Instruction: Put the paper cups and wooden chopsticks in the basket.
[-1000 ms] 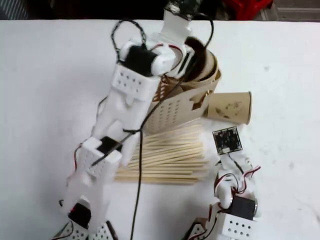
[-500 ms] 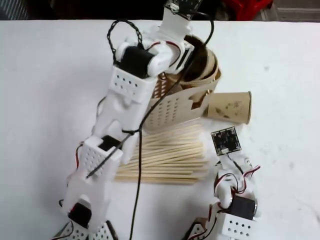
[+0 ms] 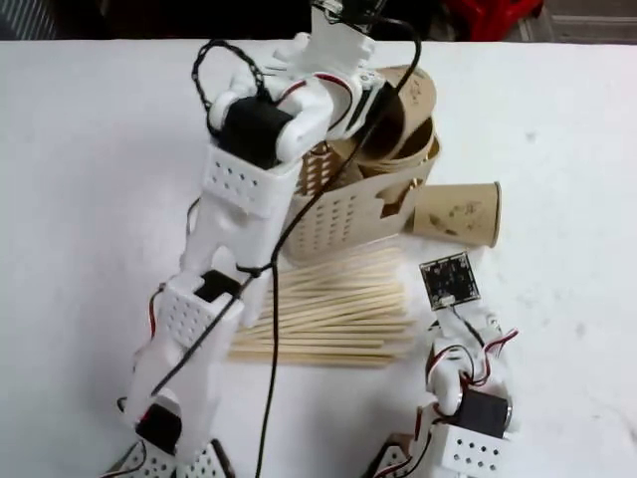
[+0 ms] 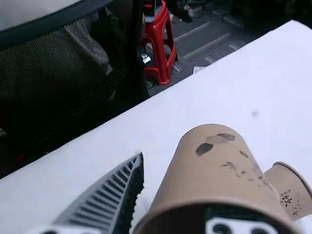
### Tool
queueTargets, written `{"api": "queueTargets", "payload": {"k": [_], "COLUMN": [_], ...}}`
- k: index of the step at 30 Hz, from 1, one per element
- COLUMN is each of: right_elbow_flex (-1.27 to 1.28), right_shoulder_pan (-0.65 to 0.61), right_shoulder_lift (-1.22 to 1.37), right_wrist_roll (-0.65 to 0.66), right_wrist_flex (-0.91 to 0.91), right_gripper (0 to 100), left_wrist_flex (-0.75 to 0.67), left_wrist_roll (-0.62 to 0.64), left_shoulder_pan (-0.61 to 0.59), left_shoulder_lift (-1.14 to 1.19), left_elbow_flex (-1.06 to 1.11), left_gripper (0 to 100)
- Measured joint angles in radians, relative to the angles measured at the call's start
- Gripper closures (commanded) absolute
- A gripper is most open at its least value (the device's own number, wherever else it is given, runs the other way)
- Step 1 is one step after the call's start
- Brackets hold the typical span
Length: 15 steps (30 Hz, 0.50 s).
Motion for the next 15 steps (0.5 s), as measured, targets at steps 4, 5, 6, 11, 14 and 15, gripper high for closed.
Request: {"api": "queueTargets", "payload": {"k": [4,5,6,11,14,15], "right_elbow_flex": [0.0,0.0,0.0,0.0,0.0,0.0], "right_shoulder_pan": [0.002,0.002,0.003,0.003,0.003,0.003], "right_shoulder_lift": [0.0,0.0,0.0,0.0,0.0,0.0], "right_wrist_roll": [0.002,0.002,0.002,0.002,0.002,0.002], "right_wrist_flex": [0.0,0.0,0.0,0.0,0.0,0.0], "right_gripper": [98.1,98.1,98.1,98.1,98.1,98.1], "left_wrist_flex": [-0.008,-0.012,-0.012,-0.011,0.029,0.051], "left_wrist_roll": [0.0,0.0,0.0,0.0,0.0,0.0], "left_shoulder_pan": [0.002,0.002,0.003,0.003,0.003,0.003], "left_shoulder_lift": [-0.006,-0.006,-0.006,-0.006,-0.006,-0.006], "left_elbow_flex": [-0.014,-0.014,-0.014,-0.014,-0.014,-0.014], "left_gripper": [81,81,81,81,81,81]}}
